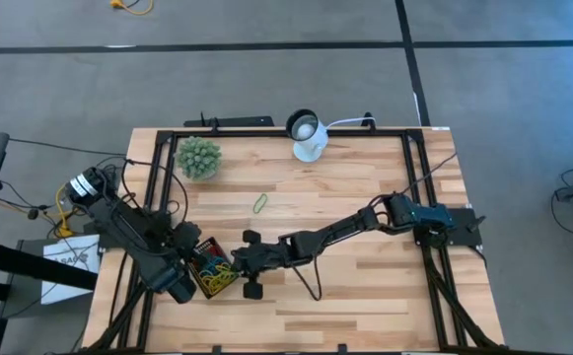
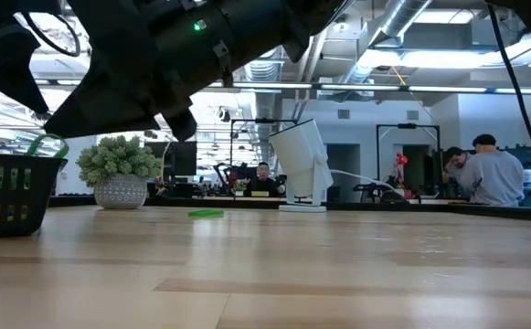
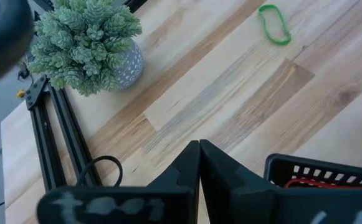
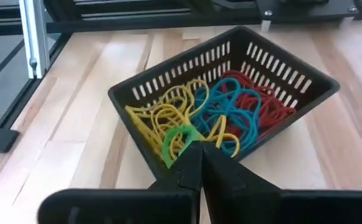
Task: Pick and place items into bin
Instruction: Put the green rubber band into the black bin
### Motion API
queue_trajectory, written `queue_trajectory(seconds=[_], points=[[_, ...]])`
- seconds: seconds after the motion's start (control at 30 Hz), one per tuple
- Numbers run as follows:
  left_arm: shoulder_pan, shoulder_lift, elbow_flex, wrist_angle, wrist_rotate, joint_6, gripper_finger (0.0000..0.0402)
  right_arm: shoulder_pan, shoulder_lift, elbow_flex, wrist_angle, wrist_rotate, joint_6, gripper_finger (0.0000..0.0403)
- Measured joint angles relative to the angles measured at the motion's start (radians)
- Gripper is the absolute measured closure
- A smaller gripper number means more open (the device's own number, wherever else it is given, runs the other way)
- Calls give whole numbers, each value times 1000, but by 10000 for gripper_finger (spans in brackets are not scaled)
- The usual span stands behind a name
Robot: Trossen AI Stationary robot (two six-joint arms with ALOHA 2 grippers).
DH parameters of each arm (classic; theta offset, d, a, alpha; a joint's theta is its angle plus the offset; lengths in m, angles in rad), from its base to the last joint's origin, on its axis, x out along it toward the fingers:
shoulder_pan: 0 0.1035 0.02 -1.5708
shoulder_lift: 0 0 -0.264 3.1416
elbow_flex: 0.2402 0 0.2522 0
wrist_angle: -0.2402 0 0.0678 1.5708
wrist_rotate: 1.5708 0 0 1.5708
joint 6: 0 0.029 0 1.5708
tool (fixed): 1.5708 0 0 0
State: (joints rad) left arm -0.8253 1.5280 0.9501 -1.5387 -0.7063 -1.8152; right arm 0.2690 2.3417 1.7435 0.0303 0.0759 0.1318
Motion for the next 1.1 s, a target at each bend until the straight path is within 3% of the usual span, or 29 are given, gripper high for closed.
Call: queue_trajectory(seconds=[0.37,0.5,0.73,0.97,1.1], points=[[2,0,0,-2,-37,-2,401,2,0,0,234,-64,-52,401],[2,0,0,-1,-40,-2,401,3,-9,-1,122,-48,-15,402],[2,1,0,5,-40,-2,401,30,-19,-2,-136,155,9,402],[2,1,0,11,-39,-2,401,31,-22,-1,-178,154,69,402],[2,1,0,11,-40,-2,401,32,-22,0,-75,97,69,403]])
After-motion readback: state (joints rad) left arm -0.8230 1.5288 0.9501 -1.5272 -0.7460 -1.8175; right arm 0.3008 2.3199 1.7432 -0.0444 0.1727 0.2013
